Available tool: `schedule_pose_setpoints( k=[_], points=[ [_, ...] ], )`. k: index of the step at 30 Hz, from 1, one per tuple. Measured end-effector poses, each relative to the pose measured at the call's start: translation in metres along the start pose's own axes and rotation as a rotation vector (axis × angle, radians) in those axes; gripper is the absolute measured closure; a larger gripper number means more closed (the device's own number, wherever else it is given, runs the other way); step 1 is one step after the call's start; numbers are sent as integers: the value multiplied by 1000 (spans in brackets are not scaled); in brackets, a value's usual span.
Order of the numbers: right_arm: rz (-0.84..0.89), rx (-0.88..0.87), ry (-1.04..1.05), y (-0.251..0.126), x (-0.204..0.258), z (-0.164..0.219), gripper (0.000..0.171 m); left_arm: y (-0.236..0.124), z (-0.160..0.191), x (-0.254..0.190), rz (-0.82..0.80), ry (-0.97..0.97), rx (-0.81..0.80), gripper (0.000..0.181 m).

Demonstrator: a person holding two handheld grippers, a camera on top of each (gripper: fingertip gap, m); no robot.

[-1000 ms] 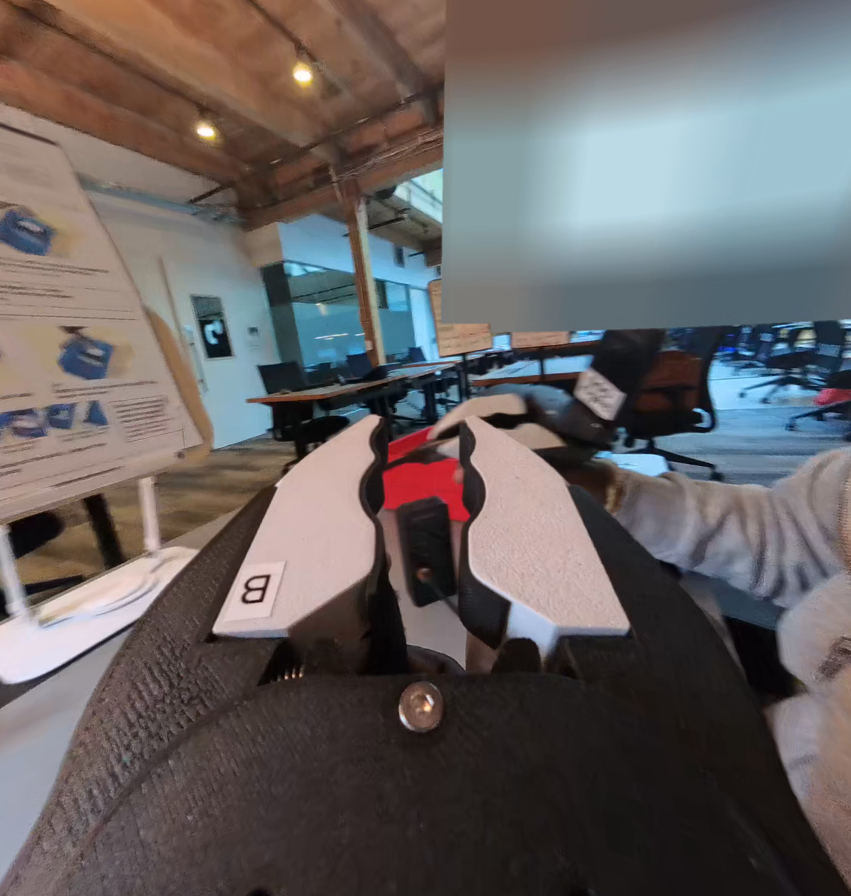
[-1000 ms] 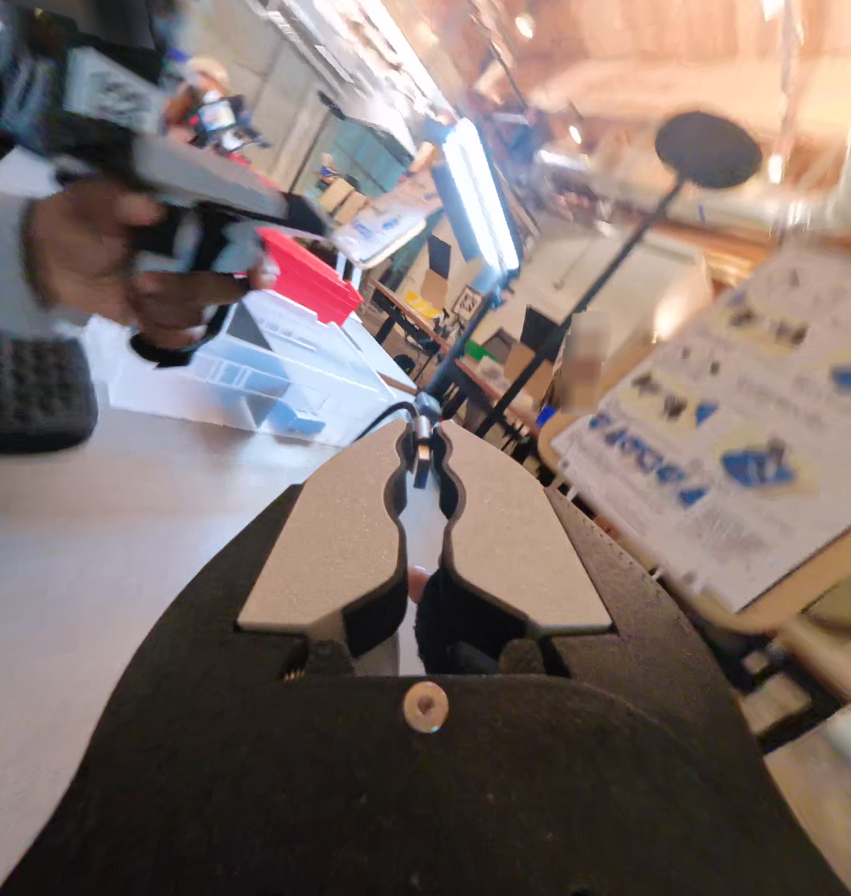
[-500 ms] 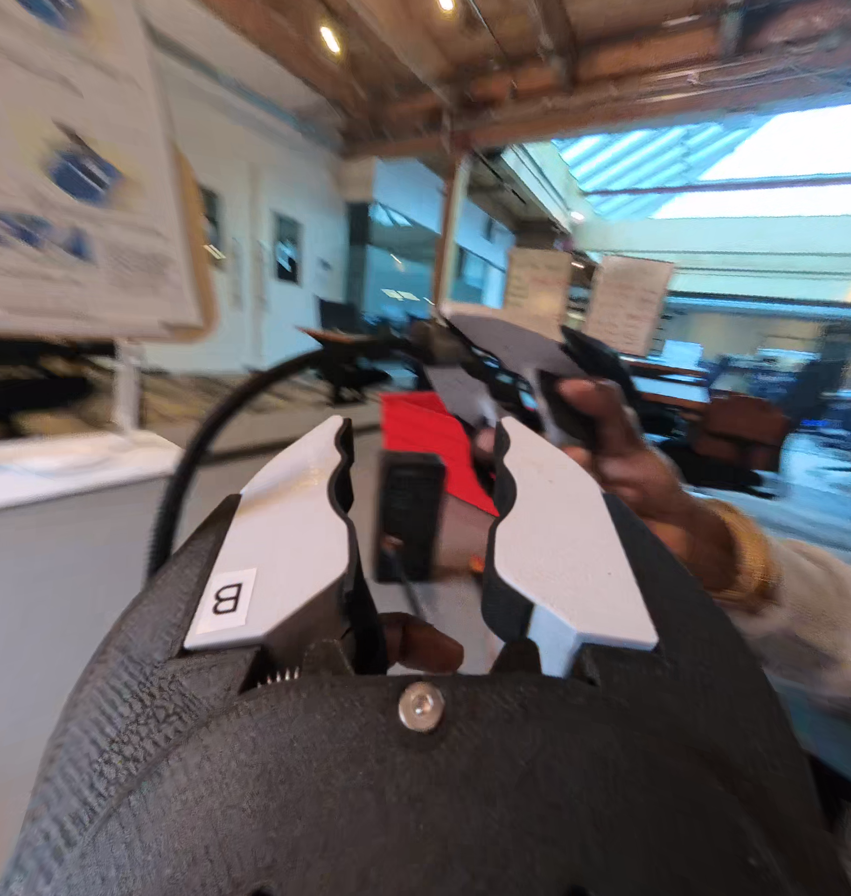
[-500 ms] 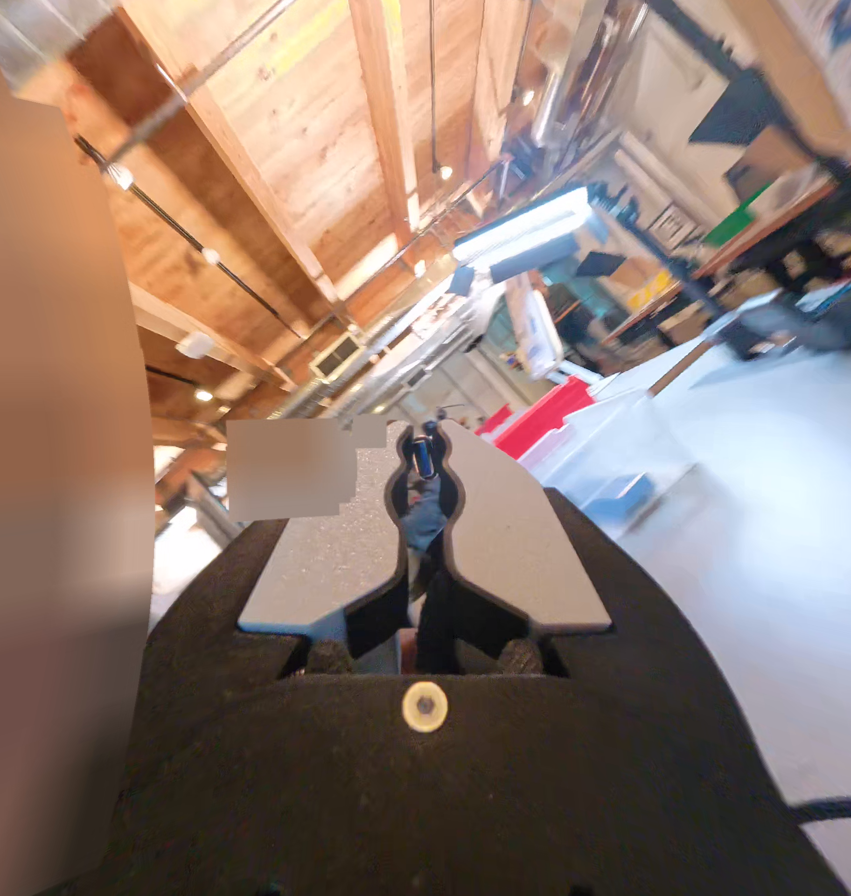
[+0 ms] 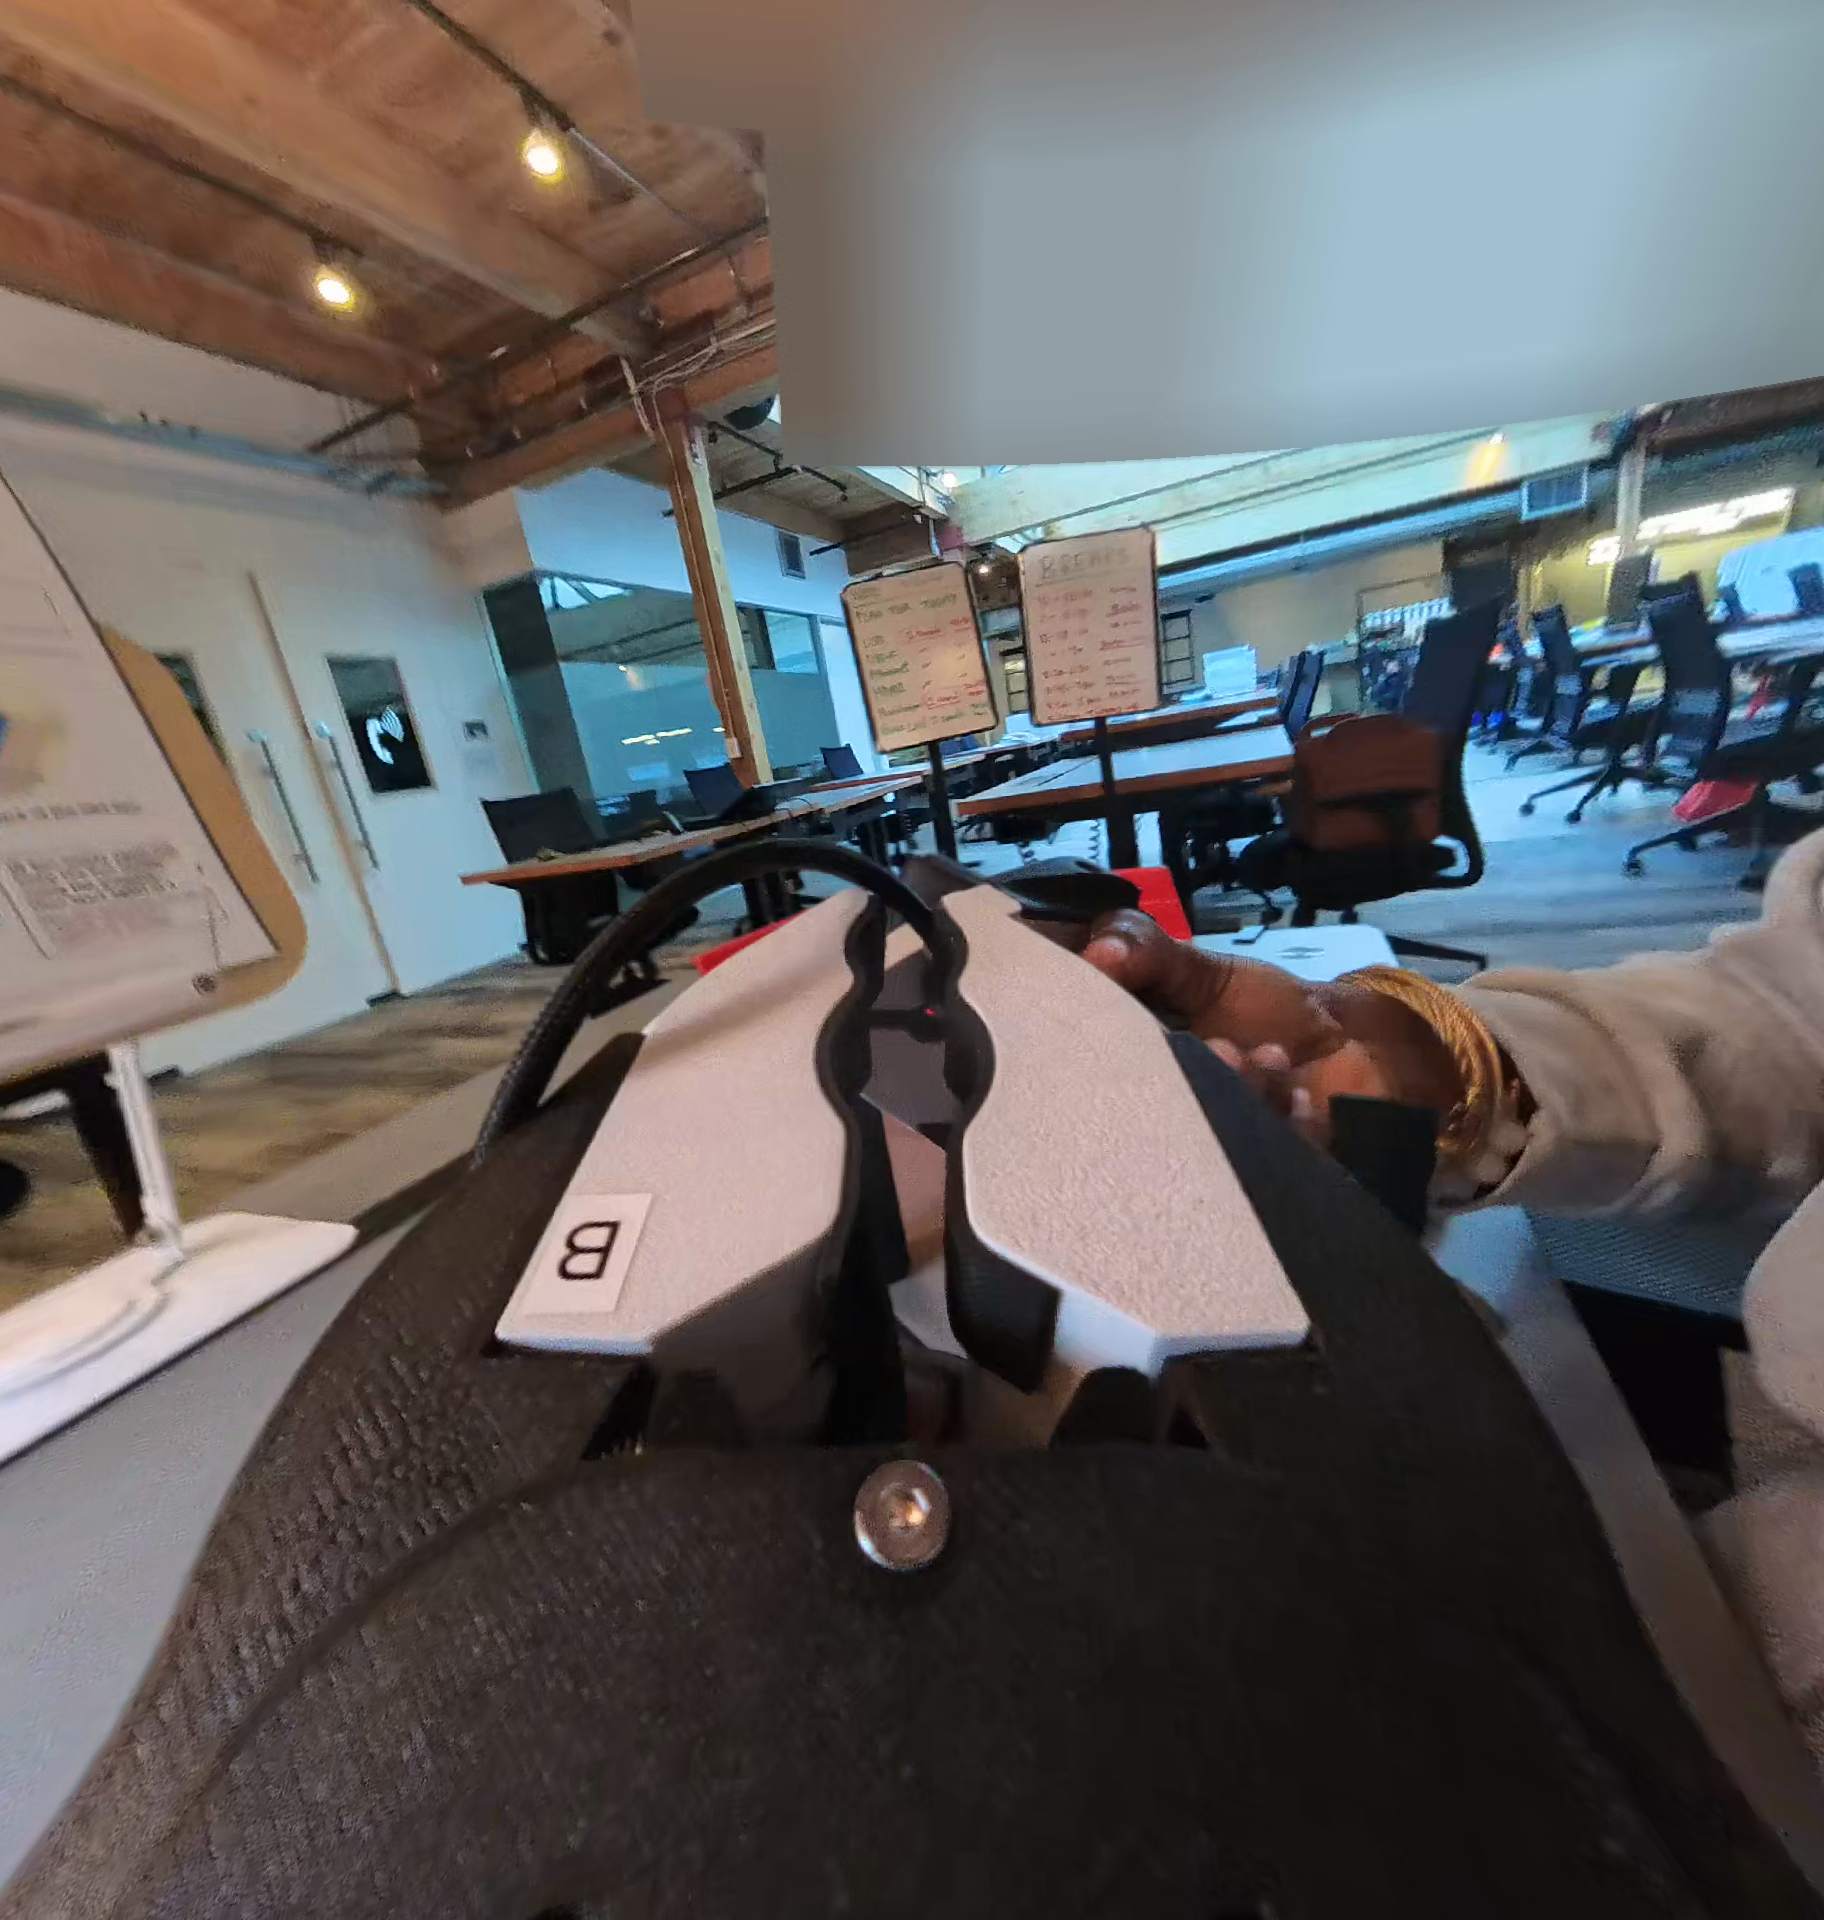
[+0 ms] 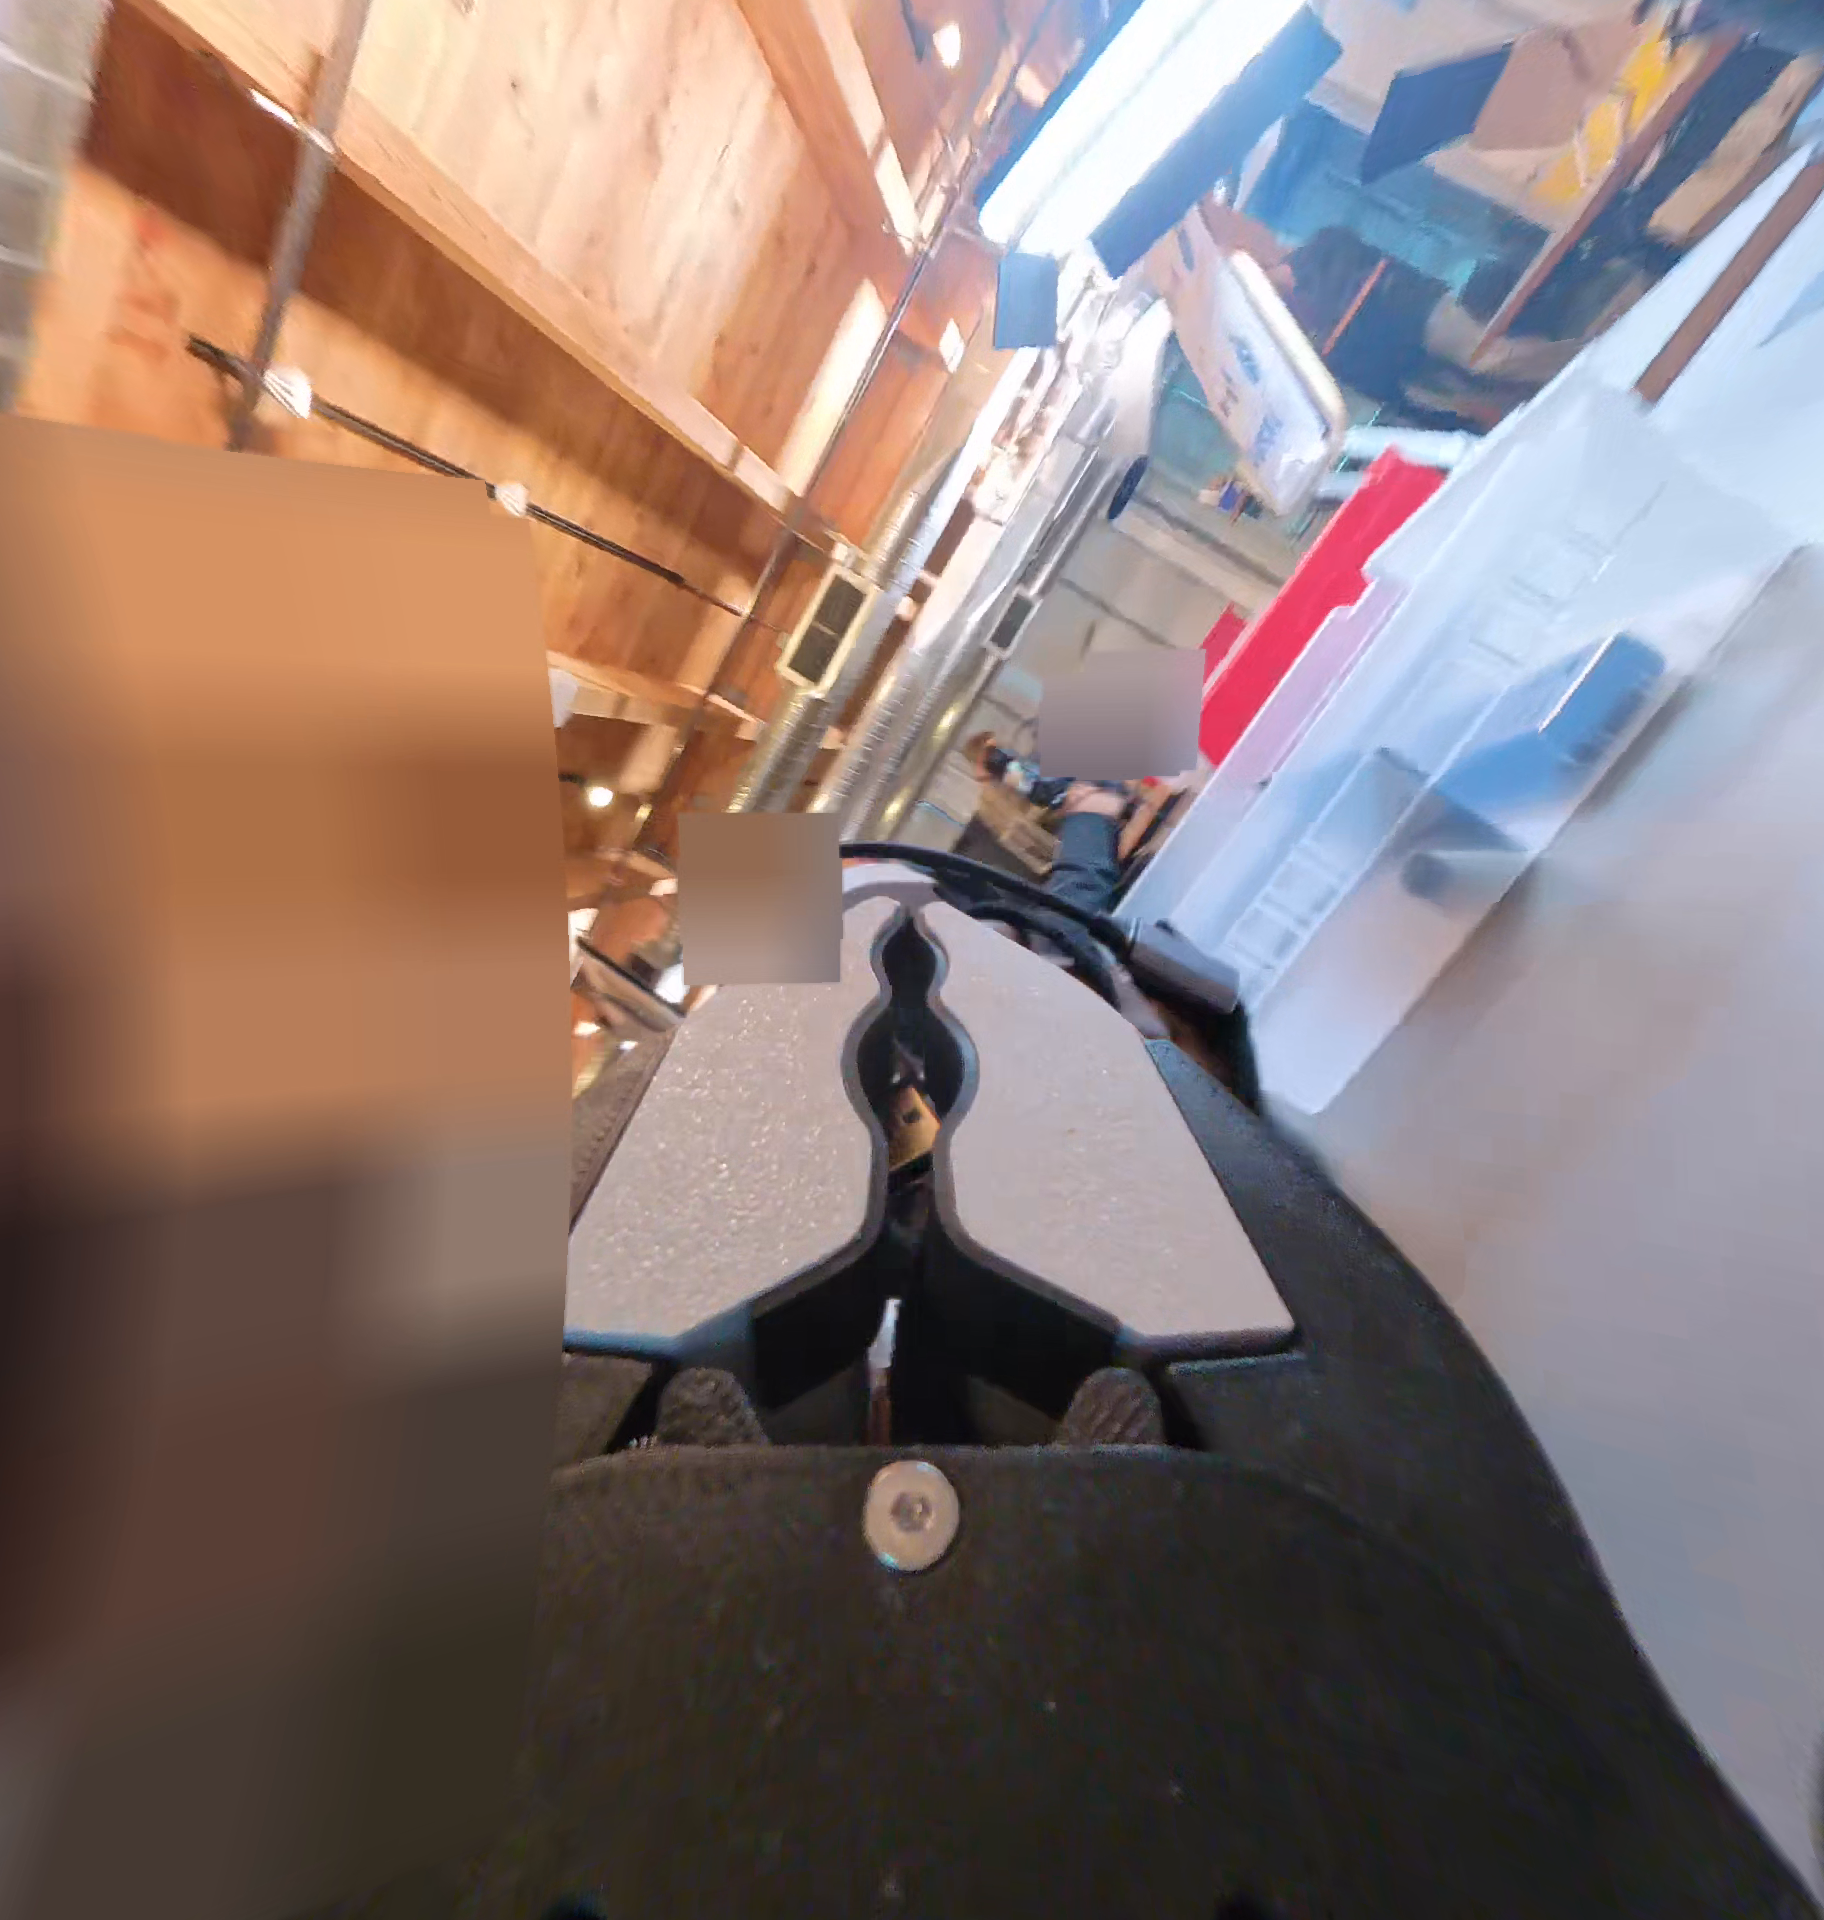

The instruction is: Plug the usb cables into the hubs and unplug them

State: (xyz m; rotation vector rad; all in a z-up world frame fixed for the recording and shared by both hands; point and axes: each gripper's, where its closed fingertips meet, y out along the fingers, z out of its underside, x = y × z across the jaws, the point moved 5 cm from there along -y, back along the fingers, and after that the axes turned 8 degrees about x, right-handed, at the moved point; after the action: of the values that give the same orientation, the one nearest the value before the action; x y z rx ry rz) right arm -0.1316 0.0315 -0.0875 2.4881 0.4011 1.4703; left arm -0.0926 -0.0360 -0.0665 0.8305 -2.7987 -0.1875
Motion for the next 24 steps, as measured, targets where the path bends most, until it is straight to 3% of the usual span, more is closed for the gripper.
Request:
schedule_pose_setpoints(
  k=[3, 5, 8, 11, 14, 17, 20, 24],
  points=[
    [44, -59, -231, -12, 1, -13, 170, -3, 2, 6, -36, 4, 22, 175],
    [70, -81, -413, -22, 9, -19, 138, -6, -1, 10, -58, 22, 19, 175],
    [264, -26, -905, -31, 16, -16, 117, -8, -4, 11, -28, -31, -10, 176],
    [492, 78, -1540, -31, 28, -6, 115, -9, -5, 9, -4, -46, -19, 176],
    [607, 194, -1884, -22, 35, -1, 117, -8, -7, 6, 18, -60, -30, 176],
    [630, 264, -2024, -14, 34, 0, 128, -9, -9, 5, 38, -87, -49, 176],
    [611, 254, -2091, -6, 34, 1, 163, -10, -10, 6, 42, -110, -70, 176],
    [614, 196, -1926, 0, 40, -11, 163, -14, -12, 10, 7, -78, -81, 167]
  ],
)
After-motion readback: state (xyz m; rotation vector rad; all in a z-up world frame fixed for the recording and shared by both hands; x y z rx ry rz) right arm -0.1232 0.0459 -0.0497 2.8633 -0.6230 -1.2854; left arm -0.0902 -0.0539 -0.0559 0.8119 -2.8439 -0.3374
